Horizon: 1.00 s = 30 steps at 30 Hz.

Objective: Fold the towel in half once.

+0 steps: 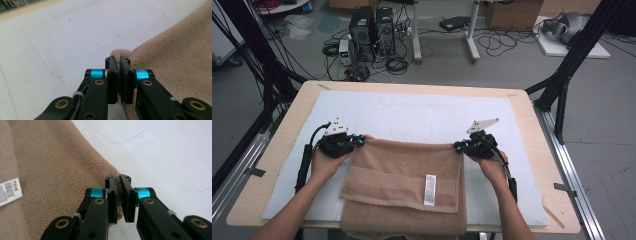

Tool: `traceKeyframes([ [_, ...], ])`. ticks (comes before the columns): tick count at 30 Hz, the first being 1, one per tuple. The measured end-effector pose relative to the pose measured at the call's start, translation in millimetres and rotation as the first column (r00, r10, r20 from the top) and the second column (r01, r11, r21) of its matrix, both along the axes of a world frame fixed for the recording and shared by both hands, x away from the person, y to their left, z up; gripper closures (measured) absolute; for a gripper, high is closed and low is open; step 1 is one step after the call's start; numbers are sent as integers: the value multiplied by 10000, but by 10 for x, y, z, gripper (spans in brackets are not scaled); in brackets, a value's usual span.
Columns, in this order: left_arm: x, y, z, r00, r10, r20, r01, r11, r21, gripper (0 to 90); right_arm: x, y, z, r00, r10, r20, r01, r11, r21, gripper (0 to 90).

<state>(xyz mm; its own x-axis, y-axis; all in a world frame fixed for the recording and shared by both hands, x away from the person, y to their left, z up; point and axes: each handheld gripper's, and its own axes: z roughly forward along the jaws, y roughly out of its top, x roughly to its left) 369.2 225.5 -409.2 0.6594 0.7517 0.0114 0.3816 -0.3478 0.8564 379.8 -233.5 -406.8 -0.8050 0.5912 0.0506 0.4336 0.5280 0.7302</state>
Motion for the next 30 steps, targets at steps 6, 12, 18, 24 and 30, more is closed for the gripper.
traceKeyframes([
  [6,367,-62,380,9972,437,614,-436,9990,-30,858,354,-22,303,9979,-498,403,502,9987,-81,854],
  [12,768,-114,881,9915,754,1064,-761,9971,30,858,706,-47,686,9905,-1090,845,1075,9940,220,855],
  [18,994,-148,958,9921,864,908,-865,9962,-25,801,1005,-96,1012,9817,-1444,1245,1416,9894,308,811],
  [24,940,-24,561,9979,642,-92,-643,9978,-187,575,1036,-139,658,9835,-1809,43,1806,9826,439,511],
  [30,735,-9,343,9993,139,-349,-149,9995,-289,527,806,-80,402,9880,-1533,-205,1540,9873,396,427],
])
